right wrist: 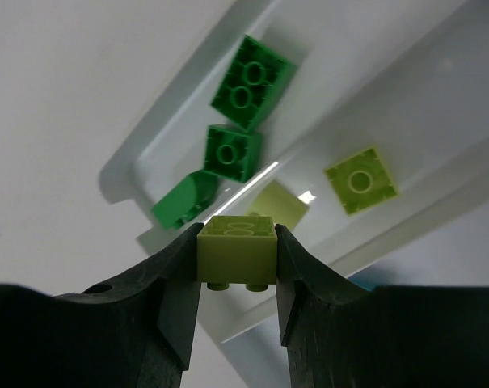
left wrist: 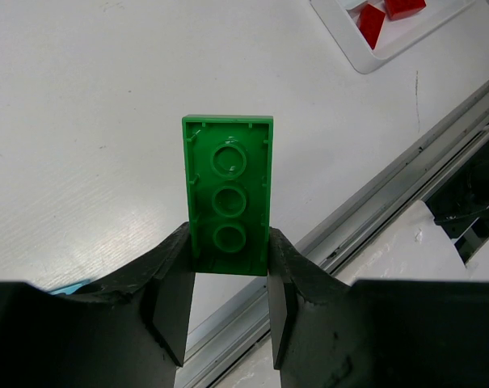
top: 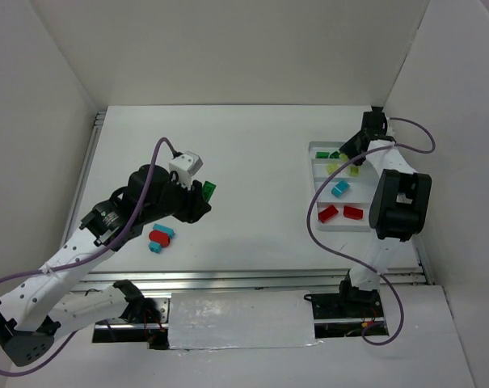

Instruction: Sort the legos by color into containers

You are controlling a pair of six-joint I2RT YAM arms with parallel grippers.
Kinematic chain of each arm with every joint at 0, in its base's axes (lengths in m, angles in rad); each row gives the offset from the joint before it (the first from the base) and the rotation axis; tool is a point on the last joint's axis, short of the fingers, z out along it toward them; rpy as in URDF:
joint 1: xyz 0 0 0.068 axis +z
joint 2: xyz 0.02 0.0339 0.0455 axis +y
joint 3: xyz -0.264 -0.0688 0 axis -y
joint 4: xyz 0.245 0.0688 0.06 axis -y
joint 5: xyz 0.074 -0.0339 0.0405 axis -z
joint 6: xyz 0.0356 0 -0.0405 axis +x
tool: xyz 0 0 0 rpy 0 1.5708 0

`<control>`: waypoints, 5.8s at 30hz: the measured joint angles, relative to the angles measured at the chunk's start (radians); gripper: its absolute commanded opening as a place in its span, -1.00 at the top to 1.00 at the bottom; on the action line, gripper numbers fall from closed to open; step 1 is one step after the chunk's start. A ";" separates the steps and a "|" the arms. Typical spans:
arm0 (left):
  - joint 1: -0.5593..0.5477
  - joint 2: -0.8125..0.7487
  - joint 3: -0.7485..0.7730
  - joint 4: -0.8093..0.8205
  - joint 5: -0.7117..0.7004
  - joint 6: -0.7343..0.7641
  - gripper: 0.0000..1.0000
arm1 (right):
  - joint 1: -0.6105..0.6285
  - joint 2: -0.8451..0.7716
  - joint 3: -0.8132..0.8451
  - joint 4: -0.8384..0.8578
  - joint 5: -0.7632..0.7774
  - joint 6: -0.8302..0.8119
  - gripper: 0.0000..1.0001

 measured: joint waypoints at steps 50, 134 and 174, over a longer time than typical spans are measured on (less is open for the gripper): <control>0.035 0.140 0.018 0.357 0.732 -0.182 1.00 | 0.620 -0.805 -0.748 1.224 -0.916 0.361 -0.76; 0.070 0.080 -0.096 -0.096 -0.210 -0.076 -0.99 | -0.058 0.342 0.466 -0.155 0.237 0.068 -0.75; 0.431 0.306 -0.318 -0.112 -0.300 -0.483 -0.99 | 0.669 -0.766 -0.415 0.027 -0.239 -0.169 -0.99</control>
